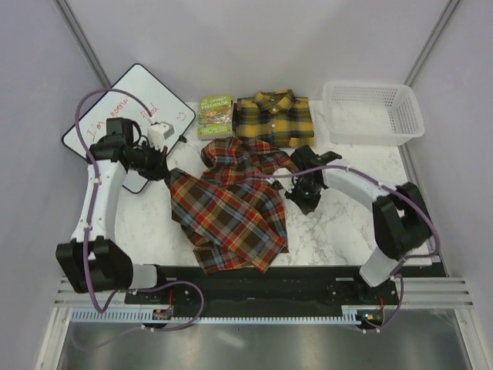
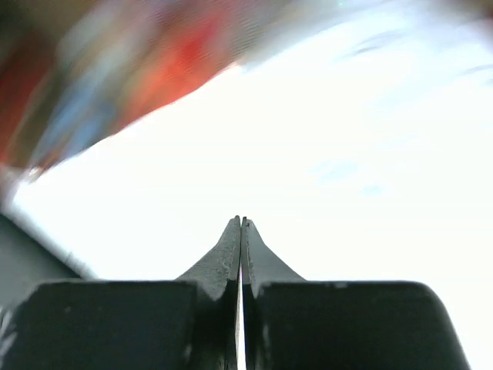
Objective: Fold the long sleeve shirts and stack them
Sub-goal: Flatten the shirt out
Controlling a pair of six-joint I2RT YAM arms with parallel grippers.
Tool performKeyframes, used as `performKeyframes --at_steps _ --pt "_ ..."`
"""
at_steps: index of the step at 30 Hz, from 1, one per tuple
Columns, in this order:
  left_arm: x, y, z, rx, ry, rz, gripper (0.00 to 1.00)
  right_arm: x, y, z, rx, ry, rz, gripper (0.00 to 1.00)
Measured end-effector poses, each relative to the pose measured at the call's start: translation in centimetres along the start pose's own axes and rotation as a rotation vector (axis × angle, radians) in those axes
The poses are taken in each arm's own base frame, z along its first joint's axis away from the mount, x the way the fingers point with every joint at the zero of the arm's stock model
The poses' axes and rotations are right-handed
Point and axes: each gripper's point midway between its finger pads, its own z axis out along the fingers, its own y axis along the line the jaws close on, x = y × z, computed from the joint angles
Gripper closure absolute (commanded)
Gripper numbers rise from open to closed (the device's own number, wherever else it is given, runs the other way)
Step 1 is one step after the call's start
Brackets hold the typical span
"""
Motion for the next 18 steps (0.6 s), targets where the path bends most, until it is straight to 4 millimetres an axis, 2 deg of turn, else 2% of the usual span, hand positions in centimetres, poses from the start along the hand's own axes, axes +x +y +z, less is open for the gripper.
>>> performKeyframes --at_steps 2,4,6,7,8,9,10,11,14,16,18 --pt "-2.2 1.2 1.0 0.01 -0.02 -0.049 0.98 1.0 3.7 -2.7 -0.059 -0.005 -0.112 1.0" --pt "-4.5 2.5 2.2 0.031 -0.046 -0.09 0.98 0.3 7.5 -5.2 -0.096 -0.062 -0.241 0.97" --pt "-6.9 4.0 3.7 0.045 -0.079 -0.122 0.98 -1.2 10.9 -7.3 -0.113 -0.153 -0.349 0.73" --pt "-7.5 4.4 4.3 0.052 -0.088 -0.135 0.98 -1.7 11.7 -7.9 -0.117 -0.182 -0.361 0.58" --pt "-7.8 4.7 4.7 0.053 -0.092 -0.144 0.98 -2.2 11.7 -8.3 -0.11 -0.198 -0.345 0.26" --pt "-7.8 4.7 4.9 0.055 -0.091 -0.156 0.98 -3.0 10.8 -8.7 -0.09 -0.22 -0.308 0.13" --pt "-7.7 4.7 5.0 0.056 -0.086 -0.167 0.98 -4.1 9.3 -8.6 -0.07 -0.238 -0.248 0.1" --pt "-7.8 4.6 4.9 0.056 -0.087 -0.169 0.98 -5.3 7.2 -8.4 -0.037 -0.255 -0.186 0.02" --pt "-7.9 4.4 4.2 0.045 -0.102 -0.161 0.98 -8.4 0.1 -6.5 0.075 -0.283 -0.003 0.02" --pt "-7.7 4.0 3.5 0.034 -0.11 -0.154 0.98 -9.6 -3.3 -5.1 0.132 -0.278 0.084 0.02" --pt "-7.4 3.4 2.7 0.027 -0.122 -0.146 0.98 -11.1 -5.9 -3.7 0.175 -0.279 0.144 0.02"
